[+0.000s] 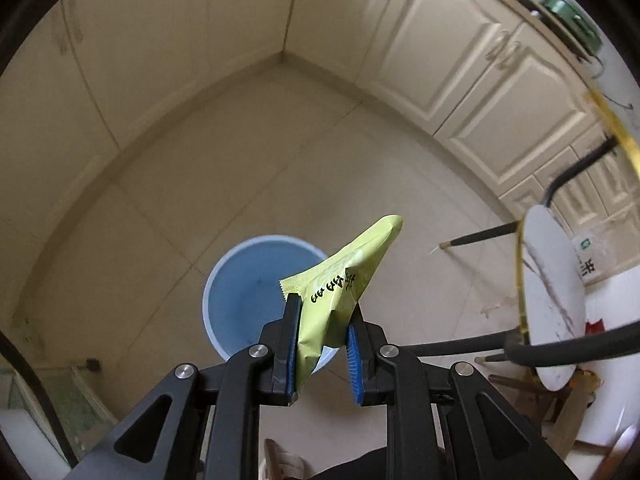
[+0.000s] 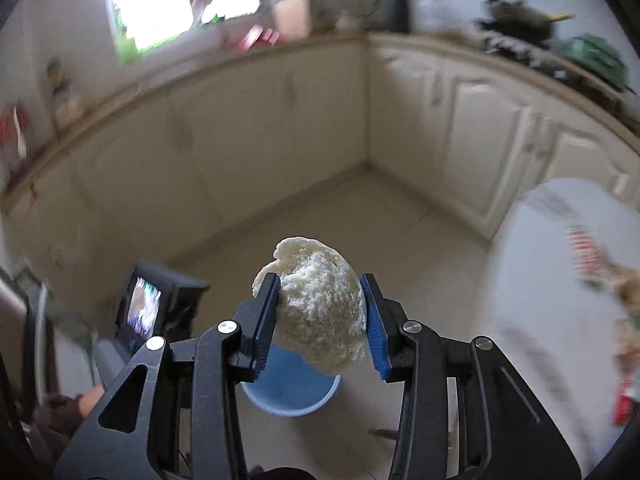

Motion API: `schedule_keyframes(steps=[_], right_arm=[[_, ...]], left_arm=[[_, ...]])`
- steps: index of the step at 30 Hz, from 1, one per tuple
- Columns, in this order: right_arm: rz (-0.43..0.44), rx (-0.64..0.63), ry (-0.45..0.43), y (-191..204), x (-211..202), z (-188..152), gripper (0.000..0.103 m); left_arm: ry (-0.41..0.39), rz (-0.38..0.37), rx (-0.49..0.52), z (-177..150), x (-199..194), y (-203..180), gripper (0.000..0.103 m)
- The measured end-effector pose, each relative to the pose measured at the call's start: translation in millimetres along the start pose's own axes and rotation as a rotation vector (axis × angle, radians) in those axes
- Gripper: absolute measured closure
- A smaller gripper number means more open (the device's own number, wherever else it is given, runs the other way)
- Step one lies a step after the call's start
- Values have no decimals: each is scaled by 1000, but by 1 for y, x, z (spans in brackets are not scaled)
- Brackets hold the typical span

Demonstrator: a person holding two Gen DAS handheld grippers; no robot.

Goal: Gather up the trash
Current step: 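Carry wrapper and bun to the blue bucket and open both grippers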

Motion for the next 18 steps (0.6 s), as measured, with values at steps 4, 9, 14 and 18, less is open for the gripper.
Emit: schedule_keyframes(steps=[4, 9, 14, 18], right_arm=[[44, -6, 138, 36, 73, -29, 65], [70, 24, 276, 53, 133, -57, 65], [95, 29, 368, 67, 170, -79, 64], [122, 46, 382, 71, 183, -81, 61]], left_arm=[[48, -2, -25, 14, 22, 22, 76], [66, 70, -109, 19, 27, 57, 54], [68, 78, -164, 27, 20, 77, 51], [30, 77, -199, 33, 1, 93, 50]])
Point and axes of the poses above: each gripper's, at about its wrist camera, not at the fingertips, and x roughly the way its jaws point, y to its left, z to its top, the point moved 6 cm from there along x, roughly the way its jaws point, and after that the axes turned 12 degrees about -z, right-handed, at the moved point
